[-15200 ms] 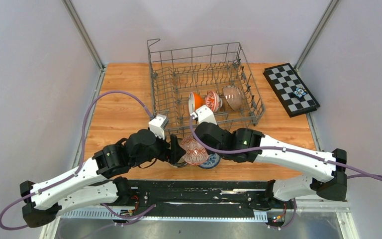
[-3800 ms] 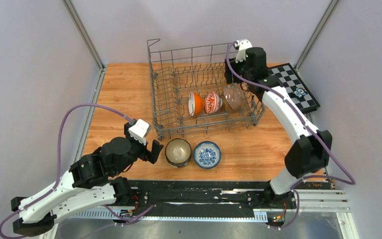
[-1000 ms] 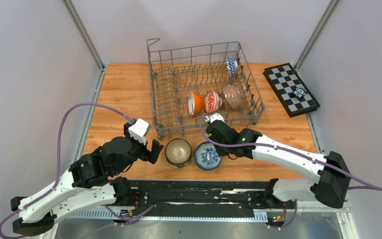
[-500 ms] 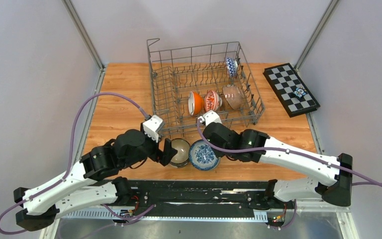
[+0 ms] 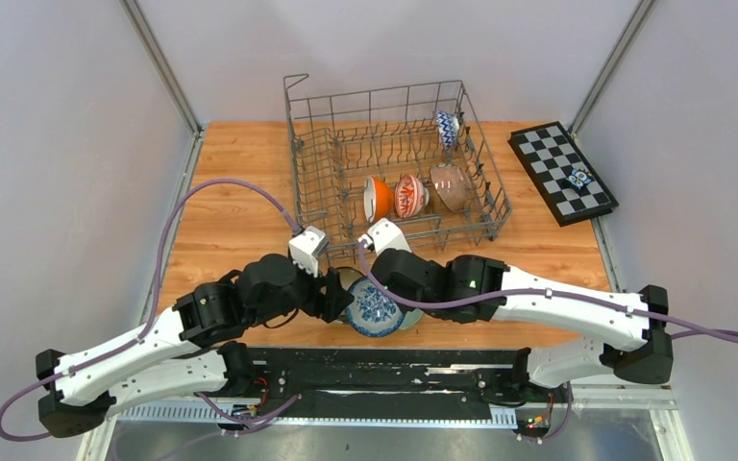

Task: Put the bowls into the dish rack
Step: Pick up the bowl from the center of the board.

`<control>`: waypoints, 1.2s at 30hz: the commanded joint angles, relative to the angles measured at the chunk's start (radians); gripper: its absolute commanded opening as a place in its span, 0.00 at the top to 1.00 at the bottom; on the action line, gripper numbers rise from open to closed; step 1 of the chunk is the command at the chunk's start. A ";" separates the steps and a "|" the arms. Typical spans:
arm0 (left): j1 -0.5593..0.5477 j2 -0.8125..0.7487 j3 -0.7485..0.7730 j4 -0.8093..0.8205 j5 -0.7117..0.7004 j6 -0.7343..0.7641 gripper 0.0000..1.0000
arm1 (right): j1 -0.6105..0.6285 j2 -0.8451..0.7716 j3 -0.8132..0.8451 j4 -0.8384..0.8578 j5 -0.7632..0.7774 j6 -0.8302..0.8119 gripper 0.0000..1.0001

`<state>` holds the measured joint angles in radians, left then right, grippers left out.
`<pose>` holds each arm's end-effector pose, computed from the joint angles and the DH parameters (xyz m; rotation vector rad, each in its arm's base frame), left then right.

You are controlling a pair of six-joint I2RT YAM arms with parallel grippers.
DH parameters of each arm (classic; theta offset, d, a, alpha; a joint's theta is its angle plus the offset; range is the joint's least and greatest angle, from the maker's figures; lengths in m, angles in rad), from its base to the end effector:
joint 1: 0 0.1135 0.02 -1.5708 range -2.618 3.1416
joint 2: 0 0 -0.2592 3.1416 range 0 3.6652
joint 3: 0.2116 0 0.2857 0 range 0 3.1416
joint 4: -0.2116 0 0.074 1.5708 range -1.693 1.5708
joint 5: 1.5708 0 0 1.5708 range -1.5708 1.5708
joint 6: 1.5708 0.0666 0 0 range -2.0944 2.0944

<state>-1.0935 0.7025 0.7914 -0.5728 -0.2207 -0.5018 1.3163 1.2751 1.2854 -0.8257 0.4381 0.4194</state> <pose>0.1131 -0.1870 0.3009 0.4838 2.0752 -0.7548 0.1067 0.2980 0.3266 -0.8175 2.1695 0.3667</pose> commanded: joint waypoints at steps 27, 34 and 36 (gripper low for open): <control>-0.029 0.025 -0.079 0.101 0.061 -0.064 0.90 | 0.096 0.068 0.142 -0.029 0.099 0.021 0.97; -0.030 0.015 -0.085 0.117 0.037 -0.072 1.00 | 0.097 0.048 0.111 -0.017 0.100 0.024 0.97; -0.030 0.010 -0.092 0.127 0.034 -0.073 1.00 | 0.097 0.031 0.092 -0.005 0.104 0.026 0.97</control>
<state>-1.1141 0.7357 0.7101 -0.5022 -0.2085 -0.5838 1.4033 1.3418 1.3918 -0.8360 0.5076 0.4446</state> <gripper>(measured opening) 0.039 0.040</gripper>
